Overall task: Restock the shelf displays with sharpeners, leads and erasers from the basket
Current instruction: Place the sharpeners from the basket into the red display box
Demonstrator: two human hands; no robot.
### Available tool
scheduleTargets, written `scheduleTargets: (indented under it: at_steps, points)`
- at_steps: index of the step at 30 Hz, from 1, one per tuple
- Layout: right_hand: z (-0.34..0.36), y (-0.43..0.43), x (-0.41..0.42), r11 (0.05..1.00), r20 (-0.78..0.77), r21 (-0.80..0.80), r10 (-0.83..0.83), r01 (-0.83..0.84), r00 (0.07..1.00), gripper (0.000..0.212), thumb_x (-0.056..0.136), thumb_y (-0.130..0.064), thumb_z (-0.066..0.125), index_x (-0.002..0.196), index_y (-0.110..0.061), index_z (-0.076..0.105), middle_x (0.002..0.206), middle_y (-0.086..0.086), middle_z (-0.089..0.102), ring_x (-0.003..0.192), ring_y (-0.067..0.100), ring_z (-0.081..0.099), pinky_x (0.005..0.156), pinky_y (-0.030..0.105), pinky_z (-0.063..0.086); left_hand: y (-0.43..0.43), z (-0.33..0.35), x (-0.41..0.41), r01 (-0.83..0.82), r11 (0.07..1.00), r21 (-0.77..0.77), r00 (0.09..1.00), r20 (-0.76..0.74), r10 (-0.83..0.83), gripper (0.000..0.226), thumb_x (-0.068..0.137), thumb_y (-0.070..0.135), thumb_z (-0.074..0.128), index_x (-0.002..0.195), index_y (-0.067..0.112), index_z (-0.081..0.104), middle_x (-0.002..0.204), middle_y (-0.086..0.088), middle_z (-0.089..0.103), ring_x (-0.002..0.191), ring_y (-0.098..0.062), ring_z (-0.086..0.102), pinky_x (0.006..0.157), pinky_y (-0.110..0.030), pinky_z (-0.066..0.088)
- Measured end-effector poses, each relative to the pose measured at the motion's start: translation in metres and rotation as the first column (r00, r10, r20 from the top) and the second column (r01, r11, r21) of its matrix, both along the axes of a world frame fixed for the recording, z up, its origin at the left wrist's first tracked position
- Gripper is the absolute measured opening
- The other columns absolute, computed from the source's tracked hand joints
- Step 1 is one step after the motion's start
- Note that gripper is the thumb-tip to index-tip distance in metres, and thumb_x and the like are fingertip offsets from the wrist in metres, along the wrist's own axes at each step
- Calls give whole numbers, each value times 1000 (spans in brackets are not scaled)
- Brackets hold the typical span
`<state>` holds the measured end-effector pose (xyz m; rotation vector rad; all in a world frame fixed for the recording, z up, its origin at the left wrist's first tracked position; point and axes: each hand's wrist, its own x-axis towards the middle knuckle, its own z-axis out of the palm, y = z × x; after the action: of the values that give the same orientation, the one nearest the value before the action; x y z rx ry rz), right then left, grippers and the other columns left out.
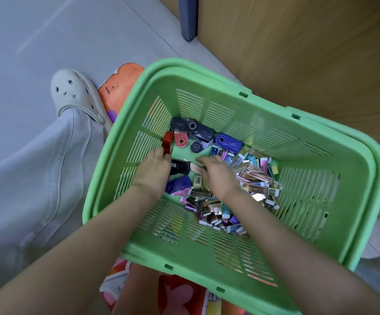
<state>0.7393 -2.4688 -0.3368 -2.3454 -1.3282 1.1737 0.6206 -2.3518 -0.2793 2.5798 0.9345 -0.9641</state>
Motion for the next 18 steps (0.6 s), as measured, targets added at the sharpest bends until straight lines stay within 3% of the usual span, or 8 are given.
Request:
scheduleTargets:
  at_steps: [2, 5, 8, 10, 14, 18]
  points:
    - [3, -13, 11, 998, 151, 45, 35, -42, 988, 45, 95, -9, 52, 139, -14, 43, 137, 5, 49, 132, 21, 37, 115, 32, 19, 2, -6, 5, 157, 988, 14, 981, 110, -157, 58, 83, -4, 55, 137, 12, 39, 135, -8, 40, 123, -22, 39, 103, -32, 33]
    - [4, -21, 30, 987, 216, -68, 156, -144, 964, 56, 99, -32, 45, 149, -16, 24, 152, 2, 32, 137, 20, 28, 115, 33, 13, -1, -20, 17, 193, 965, -177, 952, 273, -140, 44, 96, 10, 47, 139, 14, 40, 138, -4, 45, 127, -19, 40, 107, -31, 31]
    - [4, -19, 38, 923, 254, -189, 376, -336, 891, 61, 101, -46, 28, 152, -22, 5, 159, -3, 13, 132, 21, 29, 108, 34, 22, -7, -39, 25, 144, 915, -378, 976, 206, -68, 42, 102, 28, 36, 140, 11, 39, 139, -7, 45, 127, -21, 41, 105, -32, 32]
    - [5, -14, 43, 883, 293, -225, 464, -412, 836, 60, 102, -47, 21, 152, -22, -1, 160, -3, 8, 128, 22, 32, 103, 34, 28, -7, -50, 25, 131, 912, -388, 986, 146, -80, 45, 102, 35, 32, 140, 10, 39, 141, -7, 41, 129, -21, 38, 107, -33, 29]
    - [4, -2, 46, 839, 318, -298, 537, -455, 781, 59, 103, -42, 24, 152, -20, 1, 158, -2, 11, 130, 23, 31, 100, 36, 33, -8, -61, 27, 105, 937, -332, 992, 107, -73, 48, 100, 41, 35, 136, 10, 42, 137, -9, 44, 128, -23, 35, 105, -34, 25]
    - [3, 1, 44, 792, 300, -355, 599, -496, 742, 51, 101, -36, 38, 148, -22, 23, 147, 3, 25, 128, 26, 32, 99, 39, 37, -6, -65, 32, 118, 926, -358, 991, -11, -130, 37, 97, 41, 44, 122, 18, 58, 128, -7, 50, 123, -25, 35, 101, -35, 21]
